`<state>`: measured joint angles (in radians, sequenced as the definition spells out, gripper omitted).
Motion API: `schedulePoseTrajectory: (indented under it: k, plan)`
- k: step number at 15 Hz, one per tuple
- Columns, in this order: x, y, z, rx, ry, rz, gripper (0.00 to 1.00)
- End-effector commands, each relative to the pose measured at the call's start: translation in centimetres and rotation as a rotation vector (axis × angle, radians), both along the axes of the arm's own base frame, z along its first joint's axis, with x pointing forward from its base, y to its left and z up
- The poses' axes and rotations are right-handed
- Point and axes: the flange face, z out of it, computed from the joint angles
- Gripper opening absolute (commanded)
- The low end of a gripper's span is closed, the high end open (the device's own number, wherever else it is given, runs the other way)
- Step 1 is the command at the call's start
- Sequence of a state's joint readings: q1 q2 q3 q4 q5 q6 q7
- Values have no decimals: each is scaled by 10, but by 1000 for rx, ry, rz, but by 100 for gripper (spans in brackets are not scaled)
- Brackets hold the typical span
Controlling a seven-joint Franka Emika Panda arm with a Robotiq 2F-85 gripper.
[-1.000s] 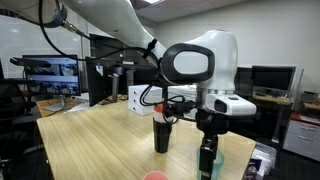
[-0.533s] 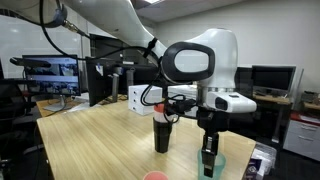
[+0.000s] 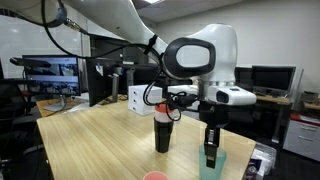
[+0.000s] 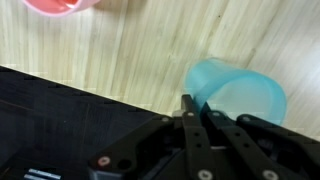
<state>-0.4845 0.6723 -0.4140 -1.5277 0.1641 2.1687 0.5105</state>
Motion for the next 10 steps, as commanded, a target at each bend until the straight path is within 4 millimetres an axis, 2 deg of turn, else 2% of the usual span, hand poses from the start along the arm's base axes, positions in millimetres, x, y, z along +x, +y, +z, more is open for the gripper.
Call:
schedulePoseTrajectory:
  k: [1,5,10]
  plan:
    - [0,7,21,19,-39,16,1]
    - [3,13,43,1,-57,39,1]
    - [11,30,97,-54,-107,94,1]
